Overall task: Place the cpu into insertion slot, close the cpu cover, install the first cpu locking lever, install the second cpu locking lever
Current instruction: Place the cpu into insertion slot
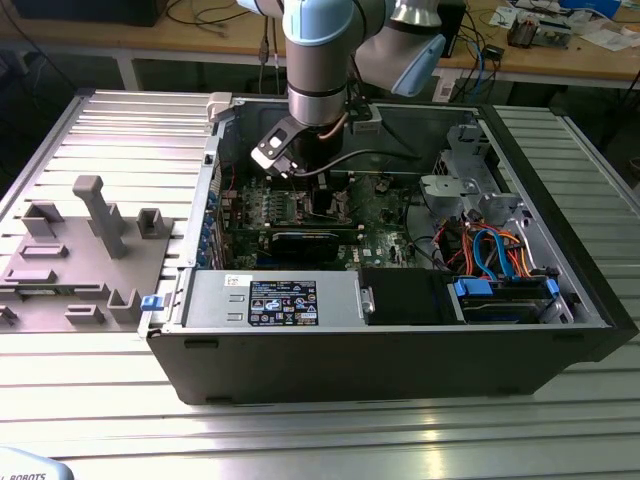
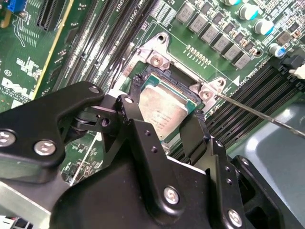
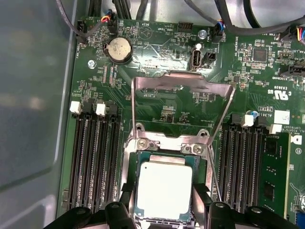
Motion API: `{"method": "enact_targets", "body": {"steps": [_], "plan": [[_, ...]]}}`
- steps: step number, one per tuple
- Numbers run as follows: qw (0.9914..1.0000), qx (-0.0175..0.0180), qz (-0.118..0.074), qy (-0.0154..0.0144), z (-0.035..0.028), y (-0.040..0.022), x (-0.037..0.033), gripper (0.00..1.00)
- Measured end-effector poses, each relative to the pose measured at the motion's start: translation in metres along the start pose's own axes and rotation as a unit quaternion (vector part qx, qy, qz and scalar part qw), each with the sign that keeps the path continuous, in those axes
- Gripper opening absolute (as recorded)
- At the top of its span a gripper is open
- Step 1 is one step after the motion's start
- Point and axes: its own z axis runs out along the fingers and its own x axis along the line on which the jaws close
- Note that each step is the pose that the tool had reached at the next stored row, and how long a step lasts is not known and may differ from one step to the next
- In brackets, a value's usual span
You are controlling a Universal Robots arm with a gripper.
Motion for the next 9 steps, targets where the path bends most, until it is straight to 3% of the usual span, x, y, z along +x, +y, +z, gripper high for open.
{"method": "enact_targets", "body": {"steps": [9], "plan": [[1.00000, -0.0002, 0.000, 0.0018, -0.0004, 0.0002, 0.0000, 0.58]]}}
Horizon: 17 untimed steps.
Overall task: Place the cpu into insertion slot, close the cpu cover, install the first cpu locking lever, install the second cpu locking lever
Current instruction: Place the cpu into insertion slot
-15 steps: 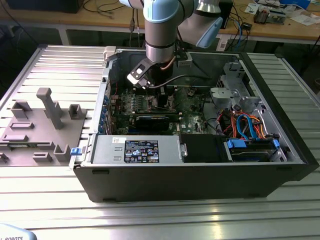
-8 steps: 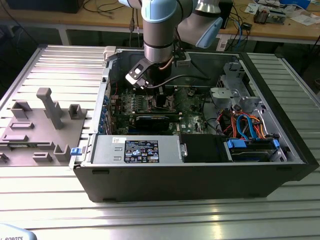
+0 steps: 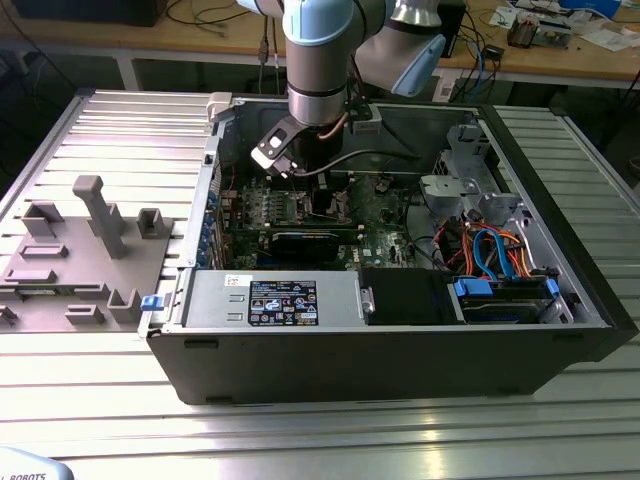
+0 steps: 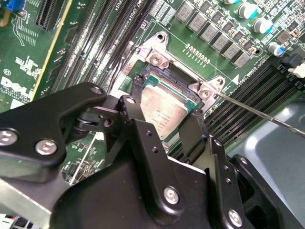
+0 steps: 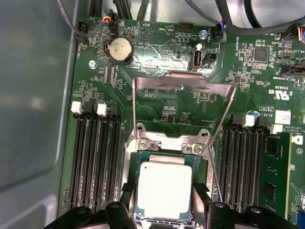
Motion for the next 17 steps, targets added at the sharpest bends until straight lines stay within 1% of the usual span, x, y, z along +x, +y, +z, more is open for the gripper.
{"method": "enact_targets", "body": {"steps": [1, 2, 6, 10, 17], "plan": [[1.00000, 0.0000, 0.000, 0.0000, 0.0000, 0.0000, 0.0000, 0.58], [1.00000, 0.0000, 0.000, 0.0000, 0.0000, 0.0000, 0.0000, 0.55], [1.00000, -0.0001, 0.000, 0.0001, -0.0008, -0.0001, 0.0000, 0.55], [1.00000, -0.0003, 0.000, 0.0001, -0.0047, -0.0001, 0.0001, 0.55], [0.99997, -0.0002, 0.007, -0.0006, -0.0027, -0.0011, 0.0000, 0.55]]}}
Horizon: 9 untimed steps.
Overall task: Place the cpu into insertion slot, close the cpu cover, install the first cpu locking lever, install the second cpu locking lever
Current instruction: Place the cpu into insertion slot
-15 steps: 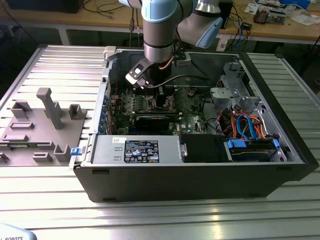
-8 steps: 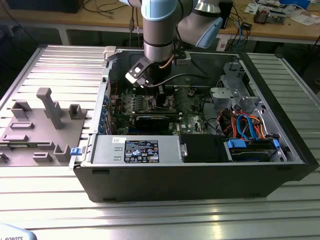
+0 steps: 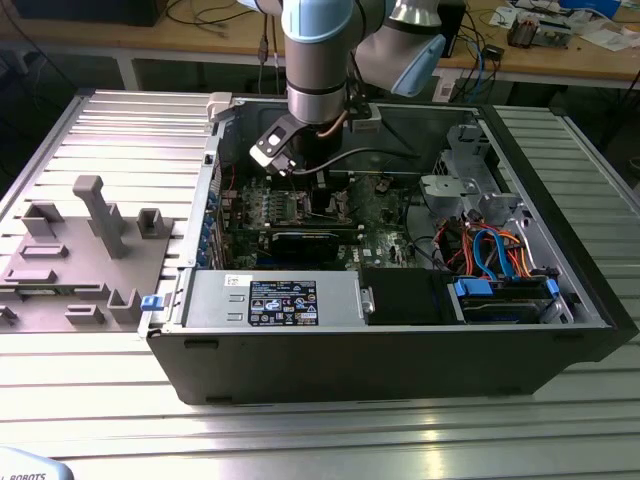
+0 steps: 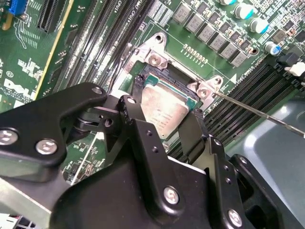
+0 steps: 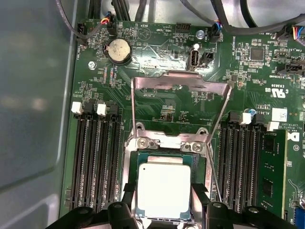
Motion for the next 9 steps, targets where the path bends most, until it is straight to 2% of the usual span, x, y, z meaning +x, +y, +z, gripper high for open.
{"method": "enact_targets", "body": {"steps": [9], "plan": [[1.00000, 0.0000, 0.000, 0.0001, 0.0010, -0.0010, 0.0001, 0.55]]}}
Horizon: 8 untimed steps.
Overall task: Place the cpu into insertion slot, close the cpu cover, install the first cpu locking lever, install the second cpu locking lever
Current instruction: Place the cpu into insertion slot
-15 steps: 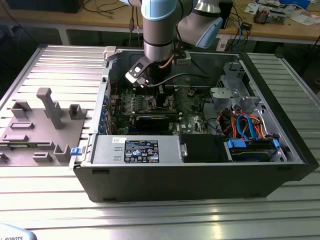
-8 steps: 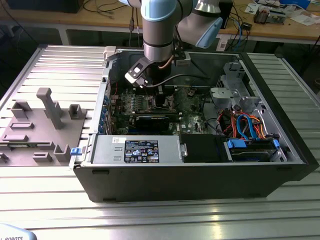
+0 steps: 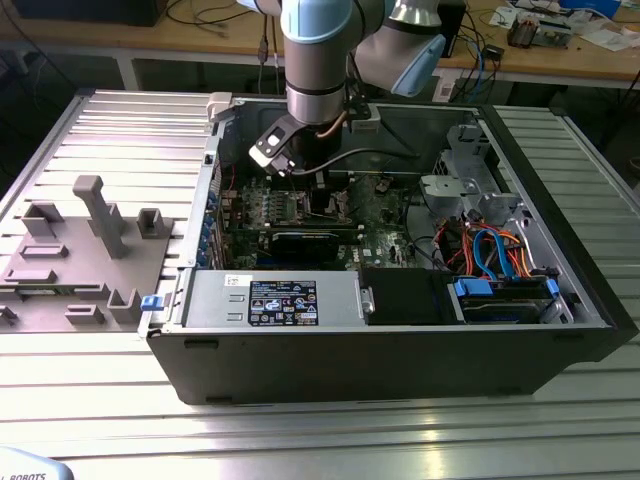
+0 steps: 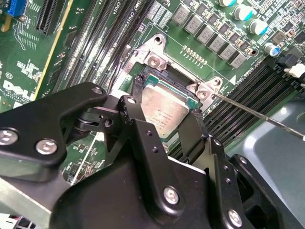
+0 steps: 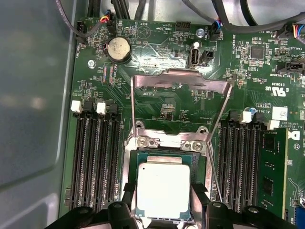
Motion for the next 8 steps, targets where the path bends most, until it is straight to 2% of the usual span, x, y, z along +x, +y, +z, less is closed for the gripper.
{"method": "enact_targets", "body": {"steps": [8], "plan": [[0.99999, -0.0001, 0.004, -0.0002, 0.0004, -0.0022, -0.0001, 0.55]]}}
